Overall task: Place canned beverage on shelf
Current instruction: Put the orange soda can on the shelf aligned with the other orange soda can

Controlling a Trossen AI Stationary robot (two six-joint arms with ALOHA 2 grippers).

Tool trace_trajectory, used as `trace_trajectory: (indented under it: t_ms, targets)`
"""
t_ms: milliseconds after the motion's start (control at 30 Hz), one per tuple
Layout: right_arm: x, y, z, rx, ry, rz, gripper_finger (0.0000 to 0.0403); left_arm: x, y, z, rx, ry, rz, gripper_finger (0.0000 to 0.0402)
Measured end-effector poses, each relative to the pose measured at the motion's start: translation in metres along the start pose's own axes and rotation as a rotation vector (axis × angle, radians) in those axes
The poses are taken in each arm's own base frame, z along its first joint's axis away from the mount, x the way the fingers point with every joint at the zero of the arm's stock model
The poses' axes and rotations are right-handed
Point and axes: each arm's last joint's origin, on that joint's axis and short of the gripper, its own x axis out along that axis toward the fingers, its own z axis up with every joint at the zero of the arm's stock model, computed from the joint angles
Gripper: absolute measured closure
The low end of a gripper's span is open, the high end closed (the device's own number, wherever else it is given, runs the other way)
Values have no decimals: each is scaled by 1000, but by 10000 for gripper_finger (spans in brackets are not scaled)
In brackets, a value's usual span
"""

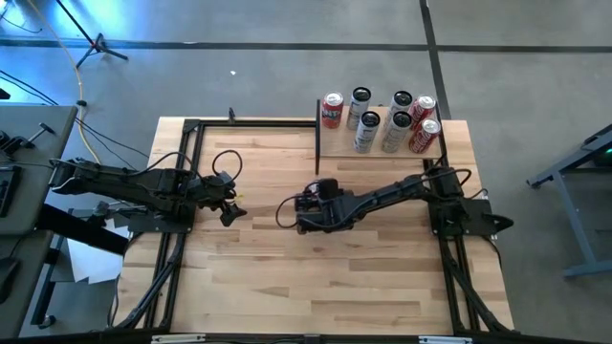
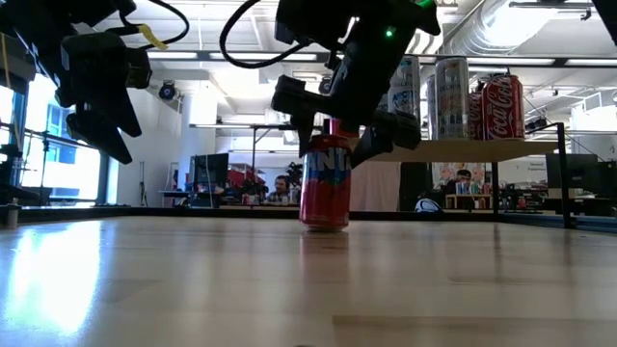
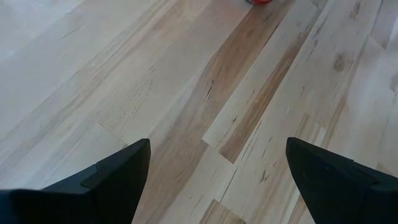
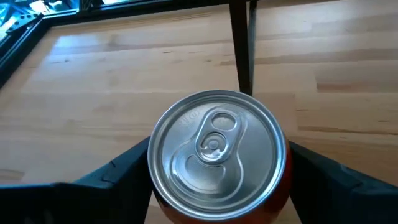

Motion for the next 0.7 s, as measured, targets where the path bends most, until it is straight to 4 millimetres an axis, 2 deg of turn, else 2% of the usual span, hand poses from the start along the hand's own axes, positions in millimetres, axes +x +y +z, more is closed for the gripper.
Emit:
trace_trajectory:
  t_ms: [133,333,600,700]
  targets:
    - [-14,4,-1,-10,-52,29,117,0,0,0,0,0,0,51]
    - [-51,14,18,-53,-176,30,117,0,0,0,0,0,0,51]
    - [-101,24,79,-158,-277,-26,117,0,0,0,0,0,0,51]
    - [-109,22,105,-180,-296,-64,117,0,0,0,0,0,0,51]
